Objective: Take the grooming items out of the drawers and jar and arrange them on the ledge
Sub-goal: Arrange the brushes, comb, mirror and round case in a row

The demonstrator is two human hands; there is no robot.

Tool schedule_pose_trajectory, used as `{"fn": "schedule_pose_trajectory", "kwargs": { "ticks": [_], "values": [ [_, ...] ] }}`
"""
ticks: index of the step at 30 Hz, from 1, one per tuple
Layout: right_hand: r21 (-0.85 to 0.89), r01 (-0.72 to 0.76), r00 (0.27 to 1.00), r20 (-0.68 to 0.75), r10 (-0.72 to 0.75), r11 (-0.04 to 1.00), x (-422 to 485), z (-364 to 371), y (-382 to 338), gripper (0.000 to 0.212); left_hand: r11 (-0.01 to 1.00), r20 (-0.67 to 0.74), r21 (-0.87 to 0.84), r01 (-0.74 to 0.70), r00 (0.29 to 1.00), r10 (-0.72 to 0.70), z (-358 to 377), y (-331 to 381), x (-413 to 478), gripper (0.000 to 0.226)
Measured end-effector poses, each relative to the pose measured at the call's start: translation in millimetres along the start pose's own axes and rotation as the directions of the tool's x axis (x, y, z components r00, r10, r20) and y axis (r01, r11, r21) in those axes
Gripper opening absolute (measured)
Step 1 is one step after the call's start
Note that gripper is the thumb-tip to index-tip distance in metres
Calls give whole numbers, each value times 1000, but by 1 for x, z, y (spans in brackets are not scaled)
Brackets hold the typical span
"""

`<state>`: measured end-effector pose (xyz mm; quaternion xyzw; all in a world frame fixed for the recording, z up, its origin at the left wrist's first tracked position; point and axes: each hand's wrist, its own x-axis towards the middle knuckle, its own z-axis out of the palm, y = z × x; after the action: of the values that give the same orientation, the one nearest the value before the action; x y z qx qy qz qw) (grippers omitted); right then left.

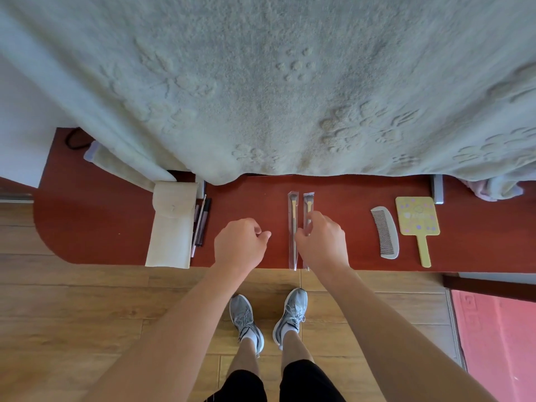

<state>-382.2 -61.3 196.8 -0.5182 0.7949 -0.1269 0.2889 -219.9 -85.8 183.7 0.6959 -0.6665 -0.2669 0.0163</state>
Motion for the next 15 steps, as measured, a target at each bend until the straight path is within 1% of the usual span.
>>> {"fn": "schedule_pose_trajectory", "kwargs": {
  "ticks": [3,4,7,11,15],
  "values": [
    [13,46,999,8,-46,999,-2,8,-19,12,999,-46,-8,35,998,-35,-15,-23,-1,31],
    [26,63,998,14,-64,998,-3,12,-26,14,999,-53,-16,51,997,-52,-20,-30,-2,30],
    [39,119,992,46,-121,992,-6,27,-50,36,994,-68,-36,106,992,-108,-35,-55,-6,27],
    [58,168,981,89,-173,984,-10,50,-77,38,981,-65,-75,180,981,-185,-47,-89,-13,20],
    [73,187,973,123,-195,980,-7,72,-103,36,975,-65,-105,198,977,-205,-54,-113,-16,18]
  ]
}}
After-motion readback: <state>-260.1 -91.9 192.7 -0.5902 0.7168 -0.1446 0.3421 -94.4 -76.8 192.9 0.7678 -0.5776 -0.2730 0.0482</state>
